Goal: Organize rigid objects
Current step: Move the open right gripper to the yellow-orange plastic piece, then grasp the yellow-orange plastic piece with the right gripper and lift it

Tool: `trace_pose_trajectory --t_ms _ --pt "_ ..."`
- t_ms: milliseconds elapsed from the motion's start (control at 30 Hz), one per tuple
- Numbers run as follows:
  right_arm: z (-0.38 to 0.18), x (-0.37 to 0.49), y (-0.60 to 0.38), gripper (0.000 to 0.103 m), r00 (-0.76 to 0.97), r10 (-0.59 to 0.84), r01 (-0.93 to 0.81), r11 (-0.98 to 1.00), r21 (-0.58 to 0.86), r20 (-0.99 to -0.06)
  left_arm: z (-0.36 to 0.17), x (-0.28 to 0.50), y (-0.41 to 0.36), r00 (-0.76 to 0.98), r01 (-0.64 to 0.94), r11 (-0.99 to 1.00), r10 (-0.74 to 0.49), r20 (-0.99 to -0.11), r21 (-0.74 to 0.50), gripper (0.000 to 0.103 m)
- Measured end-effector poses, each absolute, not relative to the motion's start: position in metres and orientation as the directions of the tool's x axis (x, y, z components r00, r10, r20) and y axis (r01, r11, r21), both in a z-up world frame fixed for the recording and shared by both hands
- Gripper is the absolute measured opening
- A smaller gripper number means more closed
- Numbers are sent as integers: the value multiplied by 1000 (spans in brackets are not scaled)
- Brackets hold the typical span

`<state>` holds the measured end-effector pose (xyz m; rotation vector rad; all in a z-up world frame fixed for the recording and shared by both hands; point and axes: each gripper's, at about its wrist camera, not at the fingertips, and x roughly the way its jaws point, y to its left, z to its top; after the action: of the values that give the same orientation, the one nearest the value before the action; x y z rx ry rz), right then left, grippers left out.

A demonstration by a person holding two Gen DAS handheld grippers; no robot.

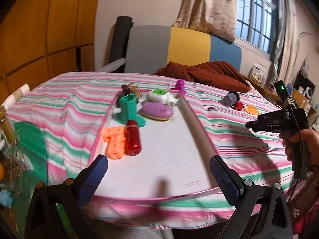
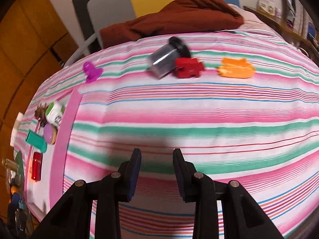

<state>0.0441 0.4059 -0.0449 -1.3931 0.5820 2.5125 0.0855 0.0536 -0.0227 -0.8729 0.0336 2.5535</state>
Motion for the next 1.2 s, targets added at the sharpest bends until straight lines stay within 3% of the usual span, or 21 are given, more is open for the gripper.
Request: trace_pose_trajectory --t_ms 500,700,933,1200 --pt "-55 65 486 32 -479 -26 -551 -769 323 -878 -10 103 115 -656 -568 -822 478 -585 -34 103" --pt "-37 52 541 34 -480 78 -624 -731 278 -874 -9 104 129 -639 -590 -807 485 -597 -24 103" --pt "-36 29 584 36 -565 128 -621 -716 318 -815 -9 105 140 -622 -606 -795 487 -613 -18 103" --pt "-56 3 625 36 -651 45 -602 -638 480 -757 -13 107 152 -623 -612 -791 461 -632 26 103"
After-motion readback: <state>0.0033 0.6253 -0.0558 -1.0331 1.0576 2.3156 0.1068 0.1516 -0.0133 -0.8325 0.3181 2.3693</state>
